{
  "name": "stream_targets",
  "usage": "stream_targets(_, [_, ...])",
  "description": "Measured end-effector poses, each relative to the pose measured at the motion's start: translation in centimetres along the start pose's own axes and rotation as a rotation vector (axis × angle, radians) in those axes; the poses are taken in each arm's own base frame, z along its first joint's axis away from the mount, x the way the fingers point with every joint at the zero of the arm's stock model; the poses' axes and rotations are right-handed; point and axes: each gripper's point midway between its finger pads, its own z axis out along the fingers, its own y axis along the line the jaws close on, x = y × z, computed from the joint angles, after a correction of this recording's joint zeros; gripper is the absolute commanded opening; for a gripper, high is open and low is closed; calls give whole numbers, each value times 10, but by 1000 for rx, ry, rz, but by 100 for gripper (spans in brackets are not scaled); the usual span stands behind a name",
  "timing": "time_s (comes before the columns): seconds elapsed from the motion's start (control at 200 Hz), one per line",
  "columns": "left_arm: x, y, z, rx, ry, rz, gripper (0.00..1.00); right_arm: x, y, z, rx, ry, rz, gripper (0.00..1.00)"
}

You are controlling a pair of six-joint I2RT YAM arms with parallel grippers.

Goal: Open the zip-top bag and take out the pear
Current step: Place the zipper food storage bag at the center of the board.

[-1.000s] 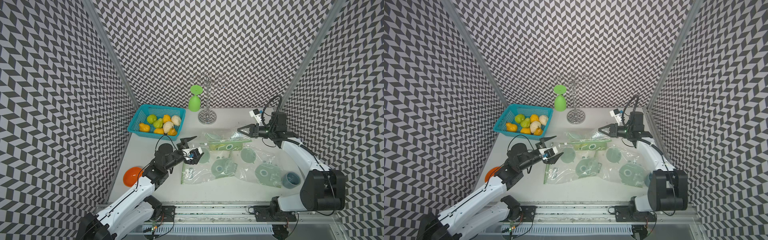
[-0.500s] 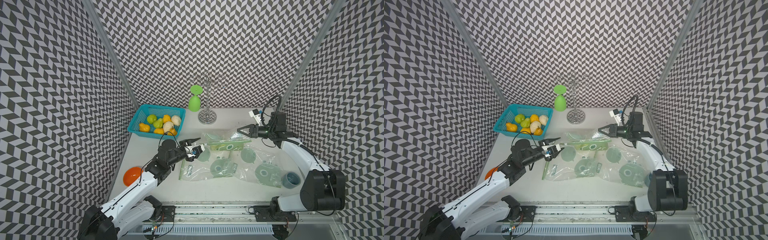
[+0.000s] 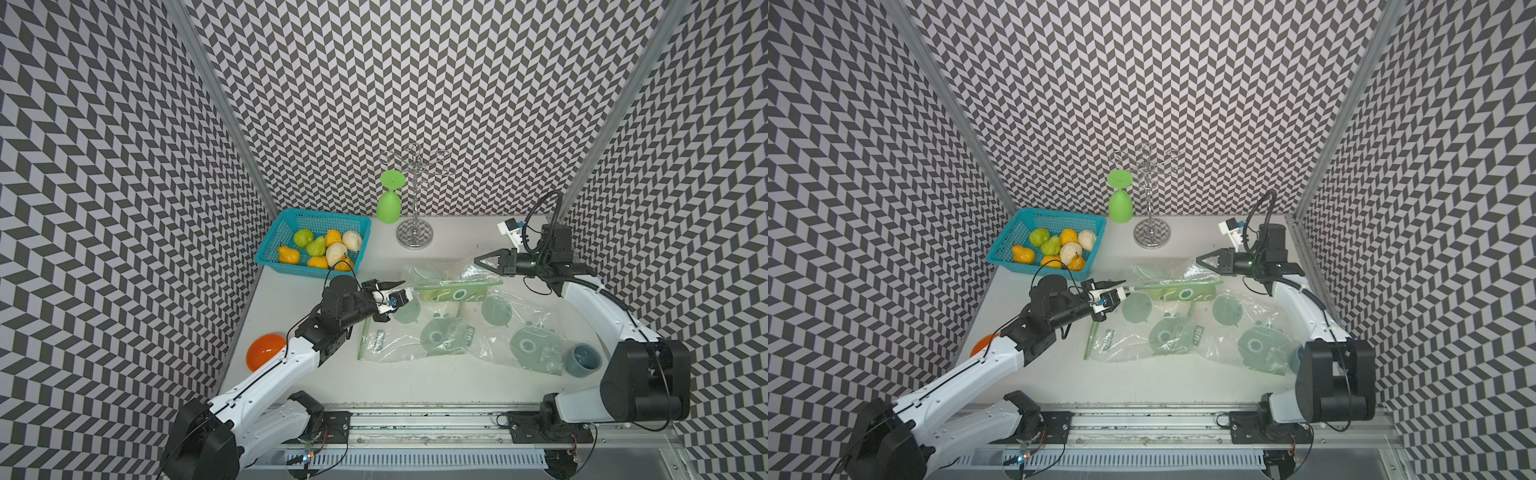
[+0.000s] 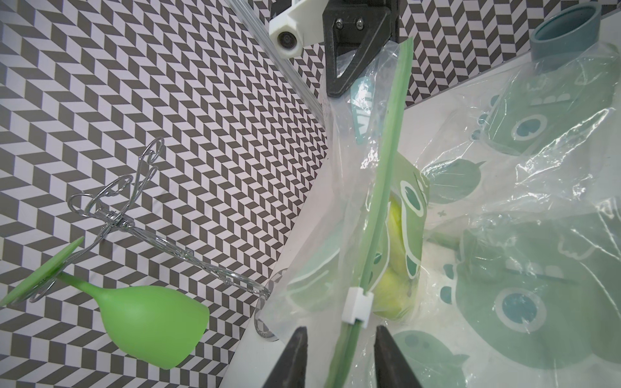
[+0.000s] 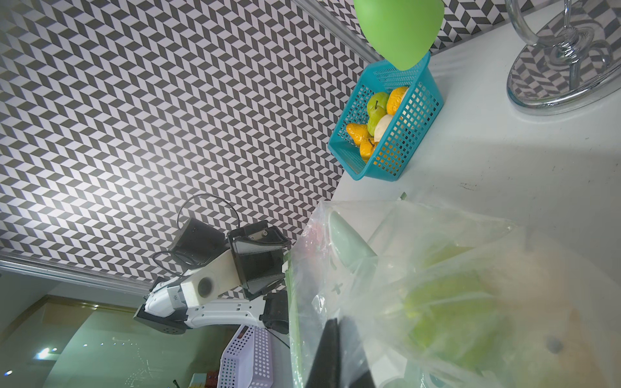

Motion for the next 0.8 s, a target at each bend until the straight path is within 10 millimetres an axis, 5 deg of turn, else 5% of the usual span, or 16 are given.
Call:
stream_targets(0.21, [0, -3, 4, 21, 6, -6, 0, 0, 0, 0, 2, -1, 0, 0])
stream_targets(0.421, [0, -4, 5, 31, 14, -2, 0, 0, -1, 0, 8, -3, 0, 0])
stream_targets(0.656, [-14, 9, 6, 47, 16, -8, 0, -25, -3, -3, 177, -44, -64, 43])
stream_targets(0.801, [-26, 20, 11, 63, 17, -17, 0, -43, 21, -9, 268, -103, -215, 55])
